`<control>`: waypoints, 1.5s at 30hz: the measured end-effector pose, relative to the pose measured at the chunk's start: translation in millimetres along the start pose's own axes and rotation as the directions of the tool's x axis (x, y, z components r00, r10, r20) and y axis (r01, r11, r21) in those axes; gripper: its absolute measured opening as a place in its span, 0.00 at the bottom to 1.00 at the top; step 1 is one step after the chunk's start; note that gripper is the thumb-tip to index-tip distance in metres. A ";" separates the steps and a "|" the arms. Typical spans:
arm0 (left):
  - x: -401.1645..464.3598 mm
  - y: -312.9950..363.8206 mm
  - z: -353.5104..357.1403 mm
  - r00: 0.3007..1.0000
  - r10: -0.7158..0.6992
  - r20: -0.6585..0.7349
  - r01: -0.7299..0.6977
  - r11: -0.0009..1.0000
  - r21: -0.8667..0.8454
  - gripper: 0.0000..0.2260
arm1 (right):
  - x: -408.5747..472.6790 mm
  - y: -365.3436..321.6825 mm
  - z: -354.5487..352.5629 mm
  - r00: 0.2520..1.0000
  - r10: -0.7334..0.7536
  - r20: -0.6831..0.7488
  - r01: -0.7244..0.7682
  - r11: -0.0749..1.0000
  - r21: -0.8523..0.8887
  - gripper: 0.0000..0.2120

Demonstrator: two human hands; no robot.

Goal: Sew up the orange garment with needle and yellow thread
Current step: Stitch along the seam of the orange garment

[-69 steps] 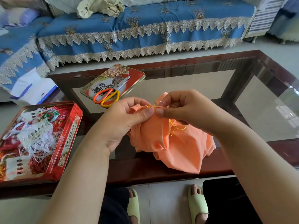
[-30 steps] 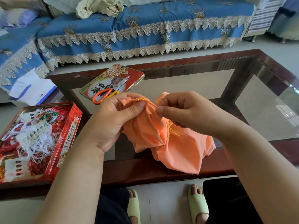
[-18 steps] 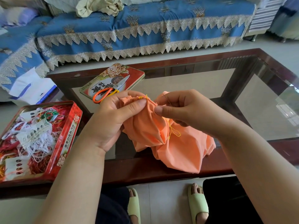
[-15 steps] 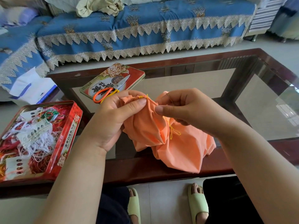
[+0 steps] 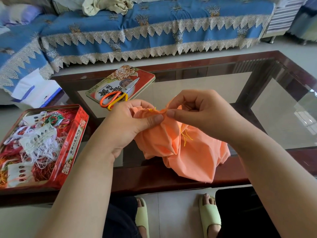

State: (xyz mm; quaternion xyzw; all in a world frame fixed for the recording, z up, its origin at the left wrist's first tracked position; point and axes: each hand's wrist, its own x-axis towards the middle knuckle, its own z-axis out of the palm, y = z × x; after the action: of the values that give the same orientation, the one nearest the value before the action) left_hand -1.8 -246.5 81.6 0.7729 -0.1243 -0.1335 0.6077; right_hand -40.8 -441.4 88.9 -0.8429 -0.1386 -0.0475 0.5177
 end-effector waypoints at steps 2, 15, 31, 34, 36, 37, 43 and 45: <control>-0.6 0.3 -2.6 0.999 -0.013 0.041 0.011 0.999 0.032 0.16 | 0.1 1.1 -1.6 1.000 -0.001 -0.002 0.001 1.000 -0.014 0.03; -3.6 3.5 -3.7 0.992 -0.064 0.107 0.074 0.993 -0.095 0.10 | 0.4 1.5 -4.3 1.000 0.015 0.024 -0.012 0.996 -0.086 0.02; -5.1 2.8 11.1 0.998 -0.047 -0.039 0.044 0.996 -0.082 0.08 | 1.0 2.3 -1.8 0.998 0.053 -0.015 -0.055 0.984 -0.172 0.02; -4.2 1.8 11.9 0.995 -0.071 -0.064 0.065 0.994 -0.091 0.10 | 0.9 0.9 0.2 0.994 0.105 -0.018 -0.106 0.992 -0.064 0.07; -3.4 1.1 12.2 0.994 -0.084 -0.073 0.077 0.992 -0.099 0.09 | -0.7 -3.4 -1.1 0.989 0.146 0.018 -0.147 0.988 0.048 0.07; -3.1 0.8 11.8 0.993 -0.086 -0.079 0.077 0.992 -0.101 0.09 | -1.5 -5.7 -1.0 0.988 0.143 0.051 -0.146 0.987 0.065 0.06; -2.1 -0.2 10.5 0.989 -0.067 -0.131 0.049 0.990 -0.136 0.11 | -3.7 -9.3 11.4 0.976 0.139 0.166 -0.116 0.983 -0.140 0.08; -1.6 -0.1 9.9 0.989 -0.058 -0.138 0.039 0.990 -0.136 0.11 | -3.0 -9.1 12.1 0.974 0.158 0.162 -0.133 0.979 -0.153 0.08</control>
State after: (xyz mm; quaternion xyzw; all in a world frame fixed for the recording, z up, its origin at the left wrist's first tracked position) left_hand -6.9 -254.9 79.3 0.7411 -0.0528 -0.1011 0.6617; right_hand -47.1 -427.4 90.5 -0.8864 -0.1173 0.0545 0.4446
